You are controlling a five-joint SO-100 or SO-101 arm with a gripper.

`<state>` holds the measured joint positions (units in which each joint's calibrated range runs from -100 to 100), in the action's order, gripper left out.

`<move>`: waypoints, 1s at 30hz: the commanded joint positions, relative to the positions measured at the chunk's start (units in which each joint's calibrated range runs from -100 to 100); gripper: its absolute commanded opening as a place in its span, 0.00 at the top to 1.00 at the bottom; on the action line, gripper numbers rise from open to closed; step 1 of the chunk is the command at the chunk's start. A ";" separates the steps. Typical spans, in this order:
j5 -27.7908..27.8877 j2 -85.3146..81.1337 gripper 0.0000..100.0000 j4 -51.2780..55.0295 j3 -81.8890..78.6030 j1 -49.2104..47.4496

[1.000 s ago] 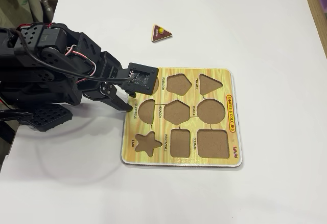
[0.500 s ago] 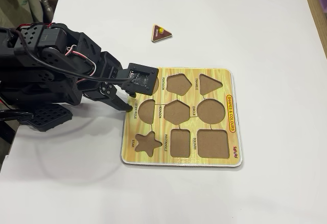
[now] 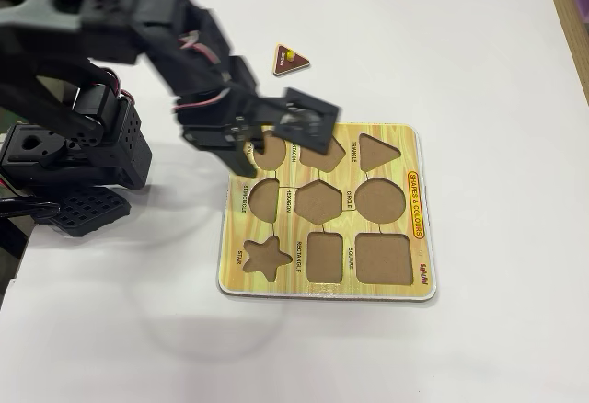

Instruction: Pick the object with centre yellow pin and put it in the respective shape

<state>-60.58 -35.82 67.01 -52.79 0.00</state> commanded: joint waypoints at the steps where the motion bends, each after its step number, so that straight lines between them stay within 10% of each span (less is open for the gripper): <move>1: -0.24 9.72 0.88 0.06 15.74 -3.81; 30: -18.39 46.54 0.88 -0.89 48.38 -48.83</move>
<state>-78.63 10.57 66.75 -9.08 -46.87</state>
